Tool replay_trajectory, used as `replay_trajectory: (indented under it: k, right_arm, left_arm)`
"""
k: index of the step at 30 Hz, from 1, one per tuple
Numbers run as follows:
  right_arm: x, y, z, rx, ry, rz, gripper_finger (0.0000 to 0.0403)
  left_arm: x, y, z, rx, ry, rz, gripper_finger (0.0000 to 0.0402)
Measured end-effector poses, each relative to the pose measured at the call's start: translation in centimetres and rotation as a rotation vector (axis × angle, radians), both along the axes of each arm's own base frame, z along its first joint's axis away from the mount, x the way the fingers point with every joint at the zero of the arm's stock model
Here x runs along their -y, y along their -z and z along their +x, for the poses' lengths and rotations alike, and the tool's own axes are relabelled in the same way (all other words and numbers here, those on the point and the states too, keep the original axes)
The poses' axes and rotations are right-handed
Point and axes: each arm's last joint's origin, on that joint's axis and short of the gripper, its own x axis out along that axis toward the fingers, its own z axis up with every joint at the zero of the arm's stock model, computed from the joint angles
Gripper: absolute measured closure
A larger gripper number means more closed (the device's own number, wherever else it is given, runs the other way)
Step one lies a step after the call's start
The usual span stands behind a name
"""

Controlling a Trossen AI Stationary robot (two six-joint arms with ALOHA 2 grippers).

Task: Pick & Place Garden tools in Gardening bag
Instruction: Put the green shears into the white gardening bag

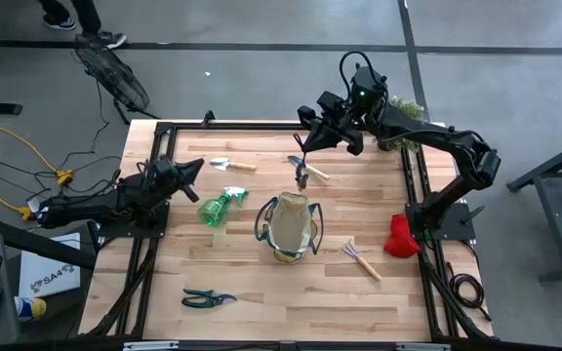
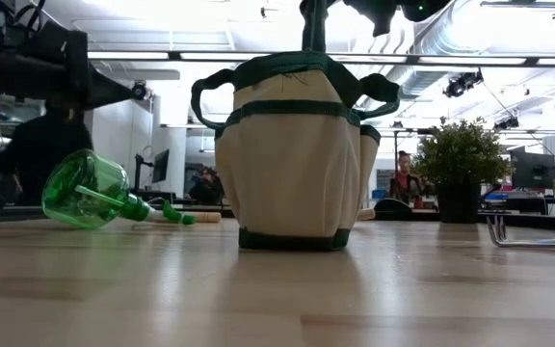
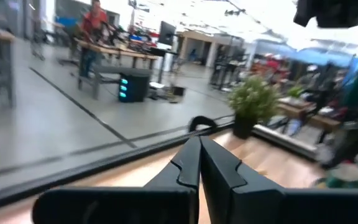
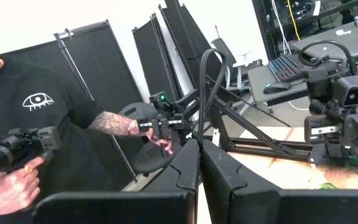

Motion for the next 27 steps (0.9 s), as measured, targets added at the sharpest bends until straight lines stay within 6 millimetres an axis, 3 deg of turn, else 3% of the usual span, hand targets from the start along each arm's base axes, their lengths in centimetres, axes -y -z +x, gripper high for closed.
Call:
replay_trajectory:
  k: [12, 20, 27]
  right_arm:
    - [0.0, 0.0, 0.0, 0.004, 0.020, 0.001, 0.0399]
    - [0.1, 0.0, 0.0, 0.008, 0.025, -0.002, 0.0399]
    - [0.2, 0.0, 0.0, 0.016, 0.033, -0.009, 0.0399]
  left_arm:
    - [0.1, -0.2, 0.0, 0.074, 0.030, -0.057, 0.0396]
    - [0.5, -0.4, 0.6, 0.140, 0.226, -0.138, 0.0396]
    - [0.5, -2.4, 1.9, 0.074, 0.277, -0.147, 0.0396]
